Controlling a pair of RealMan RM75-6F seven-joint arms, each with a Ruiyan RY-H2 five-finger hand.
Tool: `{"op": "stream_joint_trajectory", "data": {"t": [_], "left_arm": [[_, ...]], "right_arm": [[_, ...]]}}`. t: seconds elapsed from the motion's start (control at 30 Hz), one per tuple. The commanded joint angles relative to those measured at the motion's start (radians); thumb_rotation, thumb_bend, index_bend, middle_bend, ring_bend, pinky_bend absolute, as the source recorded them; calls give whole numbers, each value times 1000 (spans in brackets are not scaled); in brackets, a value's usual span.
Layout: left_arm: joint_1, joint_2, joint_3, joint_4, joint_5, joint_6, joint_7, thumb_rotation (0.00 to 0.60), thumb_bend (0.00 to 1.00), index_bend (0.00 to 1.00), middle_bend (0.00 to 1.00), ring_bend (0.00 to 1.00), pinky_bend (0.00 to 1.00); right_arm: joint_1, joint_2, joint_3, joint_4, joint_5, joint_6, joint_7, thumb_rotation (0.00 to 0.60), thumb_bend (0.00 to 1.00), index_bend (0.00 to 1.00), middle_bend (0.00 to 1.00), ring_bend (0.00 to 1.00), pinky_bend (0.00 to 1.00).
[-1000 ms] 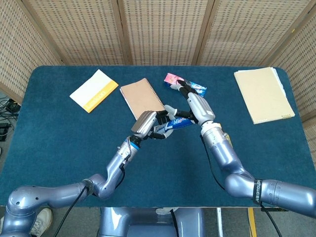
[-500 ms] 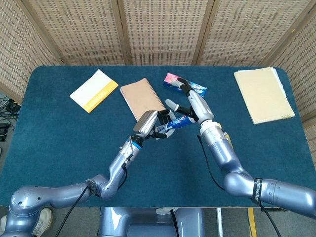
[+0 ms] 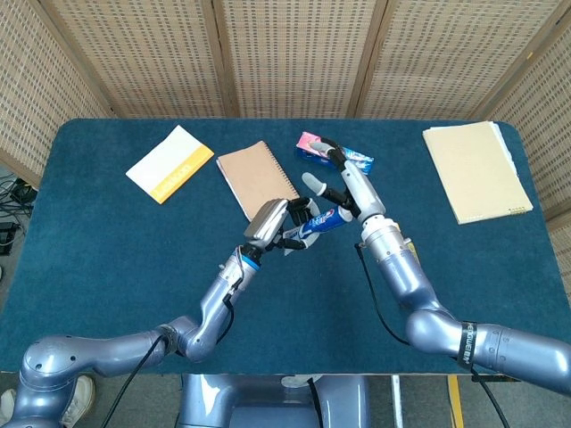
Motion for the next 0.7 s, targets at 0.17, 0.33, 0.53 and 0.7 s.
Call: {"op": "stream_joint_trajectory", "data": {"t": [0.17,0.33,0.53,0.7], "left_arm": [[-4,-8,-6,-3,-10,-2,-2,600,568,755,584,526,530],[-8,-13,-12,-4,-15,-2,-2,600,569,755,584,526,530],[-13,-18,-19,-10,-23,-6,-3,600,569,755,584,526,531],[-14,-18,-24,-10,-31,-5,-1,600,568,755,584,526,531]], "right_arm": [[-6,-9,1,4,-8,10,13,27,0,140,56,0,0],[-11,-13,1,1,-13,13,19,24,0,138,55,0,0],[-16,-12,4,-5,-23,17,26,25,0,138,55,0,0],[-18,-9,4,-9,-23,15,26,24,0,137,54,0,0]]}}
